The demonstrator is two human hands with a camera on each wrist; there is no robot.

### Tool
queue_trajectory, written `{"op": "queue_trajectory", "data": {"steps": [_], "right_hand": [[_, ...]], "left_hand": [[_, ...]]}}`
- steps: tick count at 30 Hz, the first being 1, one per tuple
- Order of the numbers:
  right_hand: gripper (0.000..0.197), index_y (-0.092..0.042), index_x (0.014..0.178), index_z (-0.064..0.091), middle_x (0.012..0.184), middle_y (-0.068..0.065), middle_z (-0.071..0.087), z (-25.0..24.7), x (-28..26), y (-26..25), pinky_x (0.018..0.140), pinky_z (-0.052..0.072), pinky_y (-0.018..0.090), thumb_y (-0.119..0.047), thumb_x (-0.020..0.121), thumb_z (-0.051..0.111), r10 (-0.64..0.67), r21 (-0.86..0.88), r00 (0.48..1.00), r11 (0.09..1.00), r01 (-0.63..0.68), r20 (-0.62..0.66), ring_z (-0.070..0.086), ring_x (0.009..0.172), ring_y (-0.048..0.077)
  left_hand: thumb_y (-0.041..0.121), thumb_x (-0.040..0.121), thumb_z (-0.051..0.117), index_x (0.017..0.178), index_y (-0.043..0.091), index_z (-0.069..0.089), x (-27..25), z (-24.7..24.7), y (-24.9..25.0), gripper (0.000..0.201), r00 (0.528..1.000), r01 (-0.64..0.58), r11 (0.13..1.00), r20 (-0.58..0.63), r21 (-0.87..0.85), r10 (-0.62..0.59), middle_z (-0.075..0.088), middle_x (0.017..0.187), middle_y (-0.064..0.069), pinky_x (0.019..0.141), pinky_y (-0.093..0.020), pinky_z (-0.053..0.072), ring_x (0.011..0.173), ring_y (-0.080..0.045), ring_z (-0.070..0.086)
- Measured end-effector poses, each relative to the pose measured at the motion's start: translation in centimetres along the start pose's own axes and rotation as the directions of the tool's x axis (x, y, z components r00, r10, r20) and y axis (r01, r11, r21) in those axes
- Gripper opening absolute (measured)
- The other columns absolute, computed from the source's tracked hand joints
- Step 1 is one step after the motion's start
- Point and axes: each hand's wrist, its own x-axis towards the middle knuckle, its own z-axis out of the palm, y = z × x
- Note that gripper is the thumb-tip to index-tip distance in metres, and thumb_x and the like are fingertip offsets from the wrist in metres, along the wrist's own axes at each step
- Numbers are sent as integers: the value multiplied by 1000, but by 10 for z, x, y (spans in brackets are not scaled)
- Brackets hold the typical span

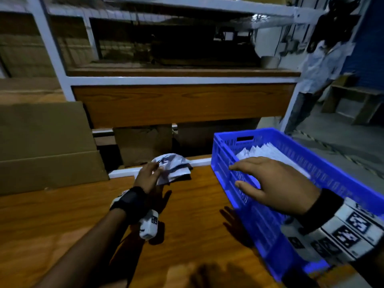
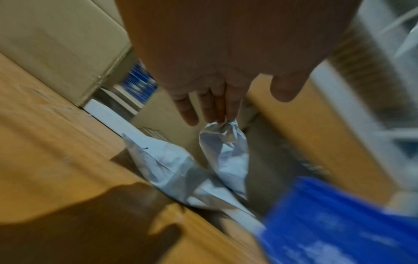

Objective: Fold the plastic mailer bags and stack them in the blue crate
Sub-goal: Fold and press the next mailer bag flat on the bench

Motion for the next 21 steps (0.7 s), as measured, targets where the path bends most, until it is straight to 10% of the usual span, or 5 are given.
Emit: {"op": "queue_trajectory", "data": {"steps": [8,16,21], "right_hand": [[74,-29,142,39,147,2,41,143,-8,-88,99,45,44,-40,76,69,86,22,991,996,-89,102,43,129,27],[59,-21,112,60,89,-2,60,238,-56,-140,53,47,32,-45,61,76,-157,21,978,988,156,140,61,80,24],[57,-18,119,59,99,5,58,253,-71,-129,59,40,34,-58,79,59,-269,-85,960,958,276,77,52,85,28]], "left_hand": [[25,94,56,117,4,63,-192,-60,-15,33,966,146,782,259,-606,21,68,117,-3,80,-20,52,108,-15,63],[13,90,67,67,19,76,-274,-59,-75,25,983,182,932,24,-313,-184,72,68,3,60,-22,46,65,-4,65],[-8,72,72,94,11,74,-272,-33,-79,29,936,310,863,-34,-400,-351,73,75,-8,58,-37,57,65,-21,69]]}}
